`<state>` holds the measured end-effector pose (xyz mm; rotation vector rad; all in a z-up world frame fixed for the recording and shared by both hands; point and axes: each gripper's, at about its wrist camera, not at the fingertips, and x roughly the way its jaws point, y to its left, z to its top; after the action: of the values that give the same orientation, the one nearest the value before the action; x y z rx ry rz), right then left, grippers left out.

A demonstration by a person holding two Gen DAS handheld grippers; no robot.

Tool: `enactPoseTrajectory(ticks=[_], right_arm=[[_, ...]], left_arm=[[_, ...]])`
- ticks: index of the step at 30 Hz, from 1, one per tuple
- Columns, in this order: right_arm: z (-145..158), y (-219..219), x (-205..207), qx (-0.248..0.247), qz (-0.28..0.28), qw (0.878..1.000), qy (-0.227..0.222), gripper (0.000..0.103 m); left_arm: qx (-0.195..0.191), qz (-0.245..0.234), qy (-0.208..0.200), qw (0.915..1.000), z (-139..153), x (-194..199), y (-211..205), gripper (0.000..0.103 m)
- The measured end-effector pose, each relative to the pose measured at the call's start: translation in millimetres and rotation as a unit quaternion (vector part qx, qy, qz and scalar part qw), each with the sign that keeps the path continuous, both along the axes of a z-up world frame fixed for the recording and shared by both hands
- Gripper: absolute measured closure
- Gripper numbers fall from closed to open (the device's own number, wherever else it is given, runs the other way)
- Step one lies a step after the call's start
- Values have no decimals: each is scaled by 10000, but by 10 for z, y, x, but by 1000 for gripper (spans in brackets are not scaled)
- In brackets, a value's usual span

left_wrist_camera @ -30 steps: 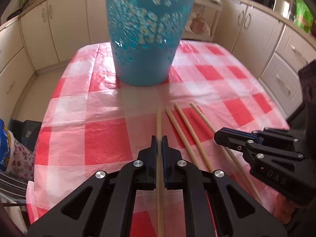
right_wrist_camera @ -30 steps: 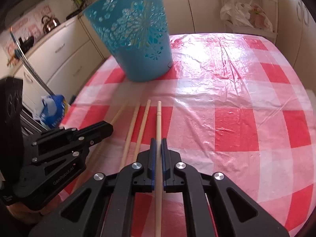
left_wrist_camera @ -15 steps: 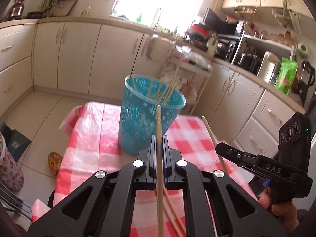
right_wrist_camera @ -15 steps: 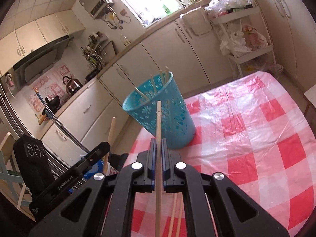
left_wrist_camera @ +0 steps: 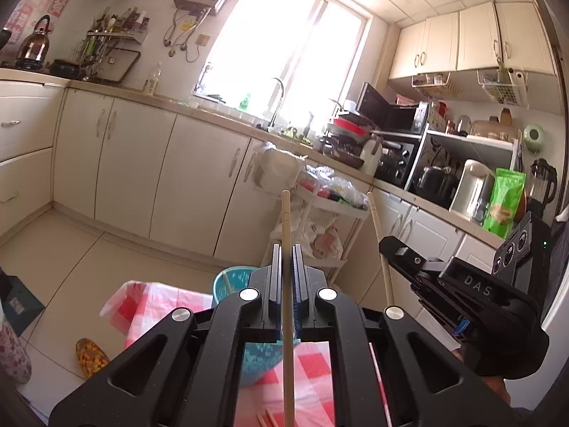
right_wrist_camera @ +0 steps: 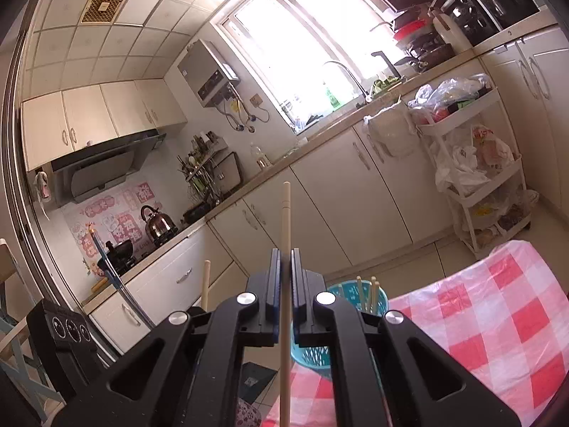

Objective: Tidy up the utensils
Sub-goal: 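Raise both held sticks over the teal basket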

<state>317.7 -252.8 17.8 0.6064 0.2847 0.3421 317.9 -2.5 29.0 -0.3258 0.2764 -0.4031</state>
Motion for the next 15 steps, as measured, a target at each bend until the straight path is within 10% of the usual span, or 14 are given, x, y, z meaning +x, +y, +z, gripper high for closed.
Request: enactPoseTrajectory(ticks=[15], right_arm=[[45, 77, 771, -205, -431, 9982, -373, 97]], left_arm=[[-405, 150, -183, 9989, 0, 802, -135, 98]])
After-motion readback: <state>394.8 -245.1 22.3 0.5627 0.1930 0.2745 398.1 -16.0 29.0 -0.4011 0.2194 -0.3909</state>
